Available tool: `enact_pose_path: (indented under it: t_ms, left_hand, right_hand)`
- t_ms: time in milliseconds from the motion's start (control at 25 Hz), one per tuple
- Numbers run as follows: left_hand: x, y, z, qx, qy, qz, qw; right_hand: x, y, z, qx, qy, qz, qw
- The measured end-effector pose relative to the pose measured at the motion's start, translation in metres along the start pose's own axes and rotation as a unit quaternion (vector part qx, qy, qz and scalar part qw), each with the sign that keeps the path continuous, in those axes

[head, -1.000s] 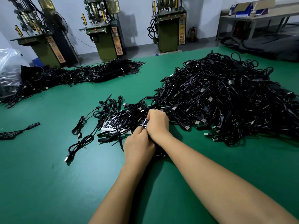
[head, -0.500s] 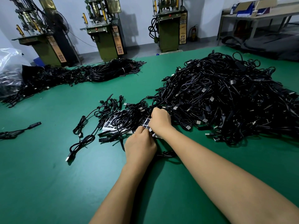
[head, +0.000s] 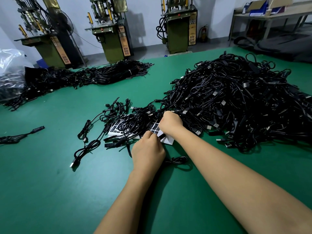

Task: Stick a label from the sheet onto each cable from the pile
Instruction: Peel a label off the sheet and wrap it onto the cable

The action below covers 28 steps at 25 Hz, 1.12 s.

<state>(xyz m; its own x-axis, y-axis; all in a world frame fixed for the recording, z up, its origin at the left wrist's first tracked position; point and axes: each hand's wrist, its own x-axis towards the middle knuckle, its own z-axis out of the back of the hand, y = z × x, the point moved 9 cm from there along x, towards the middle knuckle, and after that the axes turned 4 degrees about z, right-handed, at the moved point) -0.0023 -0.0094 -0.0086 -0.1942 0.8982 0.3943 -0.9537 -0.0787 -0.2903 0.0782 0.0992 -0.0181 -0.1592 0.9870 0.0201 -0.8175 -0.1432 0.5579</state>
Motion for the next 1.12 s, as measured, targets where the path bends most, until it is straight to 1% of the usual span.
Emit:
enact_pose_path:
  t_ms: [280, 400, 520, 600, 640, 720, 800, 880, 960, 1040, 1080, 1120]
  left_hand:
    - [0.001, 0.001, -0.003, 0.016, 0.006, 0.004, 1.000]
    - [0.001, 0.002, -0.003, 0.016, 0.011, 0.006, 1.000]
    - [0.001, 0.001, -0.003, 0.023, 0.010, 0.009, 1.000]
    - [0.002, 0.002, -0.004, 0.033, 0.012, 0.011, 0.999]
    - [0.002, 0.002, -0.004, 0.038, 0.011, 0.011, 0.999]
    - [0.002, 0.003, -0.003, 0.037, 0.003, 0.009, 0.999]
    - [0.001, 0.002, -0.001, 0.027, -0.006, 0.009, 1.000]
    - [0.001, 0.002, 0.000, 0.012, -0.010, 0.009, 1.000]
    - [0.000, 0.001, 0.003, -0.025, -0.023, 0.012, 0.999]
    - [-0.001, 0.002, 0.010, -0.095, -0.047, 0.026, 0.994]
    - [-0.002, 0.002, 0.012, -0.150, -0.048, 0.041, 0.987]
    - [-0.002, 0.003, 0.005, -0.235, -0.017, 0.071, 0.969]
  right_hand:
    - [-0.006, 0.014, -0.006, -0.059, -0.002, 0.078, 0.995]
    - [-0.008, 0.020, -0.006, -0.081, -0.028, 0.102, 0.991]
    - [-0.014, 0.026, -0.001, -0.071, -0.074, 0.144, 0.984]
    - [-0.019, 0.027, 0.002, -0.031, -0.098, 0.175, 0.979]
    - [-0.021, 0.023, 0.005, 0.018, -0.105, 0.175, 0.979]
    - [-0.024, 0.006, 0.016, 0.161, -0.116, 0.132, 0.971]
    - [-0.029, -0.020, 0.029, 0.302, -0.140, 0.066, 0.941]
    - [-0.037, -0.046, 0.037, 0.423, -0.152, 0.010, 0.894]
    - [-0.049, -0.068, 0.039, 0.502, -0.146, -0.029, 0.852]
    - [-0.060, -0.084, 0.039, 0.562, -0.142, -0.059, 0.813]
    - [-0.064, -0.090, 0.038, 0.598, -0.140, -0.071, 0.786]
    - [-0.068, -0.095, 0.036, 0.633, -0.138, -0.078, 0.758]
